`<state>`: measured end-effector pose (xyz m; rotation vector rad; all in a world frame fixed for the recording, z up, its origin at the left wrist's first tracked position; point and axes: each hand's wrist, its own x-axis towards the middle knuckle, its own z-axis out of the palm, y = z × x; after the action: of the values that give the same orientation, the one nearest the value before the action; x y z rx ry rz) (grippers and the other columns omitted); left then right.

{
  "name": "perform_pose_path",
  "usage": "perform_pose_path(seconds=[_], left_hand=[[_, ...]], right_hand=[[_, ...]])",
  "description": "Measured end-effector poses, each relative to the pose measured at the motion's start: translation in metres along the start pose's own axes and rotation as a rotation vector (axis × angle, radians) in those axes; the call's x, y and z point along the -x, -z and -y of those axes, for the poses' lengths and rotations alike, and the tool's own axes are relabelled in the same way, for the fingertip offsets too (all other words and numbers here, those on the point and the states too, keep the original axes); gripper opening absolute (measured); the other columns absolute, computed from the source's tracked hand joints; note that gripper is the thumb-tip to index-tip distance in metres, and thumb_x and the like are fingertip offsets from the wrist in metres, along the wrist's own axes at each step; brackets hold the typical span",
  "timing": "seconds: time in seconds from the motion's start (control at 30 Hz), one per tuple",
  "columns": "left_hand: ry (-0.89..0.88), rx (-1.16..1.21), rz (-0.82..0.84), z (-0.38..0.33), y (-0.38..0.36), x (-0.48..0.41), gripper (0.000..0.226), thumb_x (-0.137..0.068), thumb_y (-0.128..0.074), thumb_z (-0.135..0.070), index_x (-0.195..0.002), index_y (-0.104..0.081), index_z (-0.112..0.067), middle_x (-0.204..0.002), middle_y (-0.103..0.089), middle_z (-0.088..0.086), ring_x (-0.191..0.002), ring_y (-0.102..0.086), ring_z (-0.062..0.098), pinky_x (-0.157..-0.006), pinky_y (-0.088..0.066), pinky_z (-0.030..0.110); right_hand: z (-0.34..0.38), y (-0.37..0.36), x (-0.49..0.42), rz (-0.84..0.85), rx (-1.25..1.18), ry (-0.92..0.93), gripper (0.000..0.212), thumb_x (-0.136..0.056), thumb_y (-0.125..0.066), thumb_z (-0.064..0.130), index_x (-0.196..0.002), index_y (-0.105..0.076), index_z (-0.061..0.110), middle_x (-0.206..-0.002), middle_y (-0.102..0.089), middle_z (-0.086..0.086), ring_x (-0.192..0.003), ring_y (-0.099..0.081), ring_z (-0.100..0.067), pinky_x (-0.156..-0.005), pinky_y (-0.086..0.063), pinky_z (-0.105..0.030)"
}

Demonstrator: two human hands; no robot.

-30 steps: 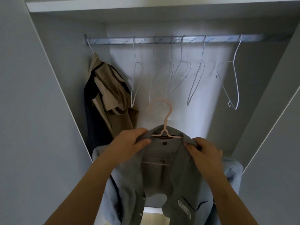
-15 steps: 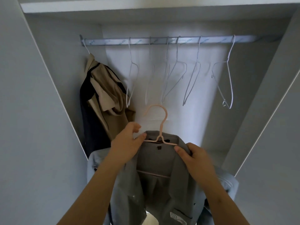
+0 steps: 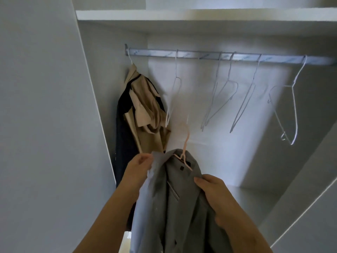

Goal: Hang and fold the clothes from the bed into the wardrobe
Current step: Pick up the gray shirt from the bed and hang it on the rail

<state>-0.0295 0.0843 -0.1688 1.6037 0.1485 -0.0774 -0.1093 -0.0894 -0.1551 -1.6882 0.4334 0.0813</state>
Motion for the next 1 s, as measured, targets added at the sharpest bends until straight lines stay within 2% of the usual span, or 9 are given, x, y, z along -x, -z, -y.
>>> perform_pose_path(seconds=[0.07,0.23,0.3,0.43,0.53,0.63,0.73,0.87,1.0], left_hand=[[0.019,0.025,0.001,0.001,0.007,-0.008,0.008,-0.092,-0.054,-0.021,-0.09,-0.062,-0.021,-0.1,-0.064,0.003,-0.093,-0.059,0.015,-0.067,-0.045,0.025],[-0.003,0.095,-0.056,-0.012,0.022,-0.043,0.009,-0.093,-0.053,-0.019,-0.09,-0.06,-0.025,-0.1,-0.061,0.001,-0.094,-0.057,0.015,-0.072,-0.046,0.026],[-0.031,0.101,-0.066,-0.021,0.028,-0.062,0.011,-0.093,-0.052,-0.017,-0.09,-0.06,-0.025,-0.098,-0.062,0.0,-0.092,-0.058,0.014,-0.071,-0.046,0.025],[-0.121,0.07,-0.092,-0.042,0.044,-0.103,0.016,-0.094,-0.051,-0.014,-0.087,-0.059,-0.026,-0.093,-0.061,-0.002,-0.087,-0.057,0.011,-0.069,-0.044,0.023],[-0.162,0.038,-0.086,-0.058,0.052,-0.135,0.019,-0.095,-0.05,-0.015,-0.085,-0.059,-0.029,-0.106,-0.06,0.0,-0.097,-0.056,0.015,-0.079,-0.045,0.026],[-0.224,-0.035,-0.036,-0.077,0.059,-0.163,0.017,-0.095,-0.05,-0.018,-0.09,-0.06,-0.031,-0.108,-0.06,-0.002,-0.099,-0.056,0.013,-0.077,-0.043,0.024],[-0.287,-0.14,0.022,-0.099,0.065,-0.19,0.014,-0.094,-0.051,-0.023,-0.1,-0.058,-0.034,-0.106,-0.059,-0.008,-0.098,-0.054,0.009,-0.076,-0.042,0.022],[-0.352,-0.192,0.004,-0.125,0.068,-0.222,0.014,-0.093,-0.052,-0.027,-0.1,-0.058,-0.038,-0.115,-0.057,-0.007,-0.104,-0.053,0.013,-0.082,-0.042,0.024],[-0.363,-0.201,-0.034,-0.131,0.069,-0.244,0.019,-0.093,-0.052,-0.029,-0.11,-0.061,-0.032,-0.122,-0.057,-0.004,-0.108,-0.053,0.015,-0.086,-0.043,0.025]], right_hand=[[0.007,-0.013,-0.006,0.03,-0.037,-0.012,0.018,-0.094,-0.048,0.014,-0.087,-0.064,0.01,-0.091,-0.068,-0.011,-0.086,-0.064,-0.026,-0.075,-0.052,-0.032],[0.033,-0.063,-0.032,0.17,0.086,-0.007,0.022,-0.09,-0.042,0.005,-0.104,-0.058,0.011,-0.097,-0.062,-0.009,-0.087,-0.06,-0.021,-0.078,-0.052,-0.032],[0.048,-0.081,-0.047,0.164,0.058,-0.002,0.026,-0.089,-0.041,0.001,-0.107,-0.057,0.009,-0.099,-0.061,-0.011,-0.087,-0.059,-0.022,-0.076,-0.052,-0.031],[0.076,-0.112,-0.08,0.114,-0.003,0.063,0.027,-0.089,-0.041,0.0,-0.109,-0.057,0.007,-0.105,-0.06,-0.016,-0.096,-0.058,-0.029,-0.088,-0.051,-0.042],[0.098,-0.127,-0.104,0.065,-0.015,0.126,0.026,-0.088,-0.042,-0.002,-0.108,-0.058,0.002,-0.105,-0.062,-0.019,-0.097,-0.059,-0.032,-0.089,-0.05,-0.043],[0.121,-0.133,-0.128,-0.008,-0.022,0.203,0.021,-0.088,-0.043,-0.003,-0.101,-0.059,-0.004,-0.096,-0.062,-0.019,-0.091,-0.059,-0.032,-0.079,-0.049,-0.036],[0.151,-0.137,-0.149,-0.051,0.022,0.305,0.013,-0.09,-0.043,0.003,-0.087,-0.056,0.002,-0.076,-0.056,-0.008,-0.068,-0.054,-0.017,-0.059,-0.044,-0.025],[0.193,-0.138,-0.18,-0.162,0.087,0.396,0.019,-0.09,-0.043,0.006,-0.098,-0.058,-0.002,-0.09,-0.061,-0.019,-0.079,-0.057,-0.027,-0.071,-0.047,-0.035],[0.233,-0.134,-0.204,-0.23,0.094,0.503,0.022,-0.09,-0.041,0.004,-0.1,-0.058,-0.006,-0.084,-0.059,-0.015,-0.066,-0.052,-0.016,-0.056,-0.043,-0.024]])
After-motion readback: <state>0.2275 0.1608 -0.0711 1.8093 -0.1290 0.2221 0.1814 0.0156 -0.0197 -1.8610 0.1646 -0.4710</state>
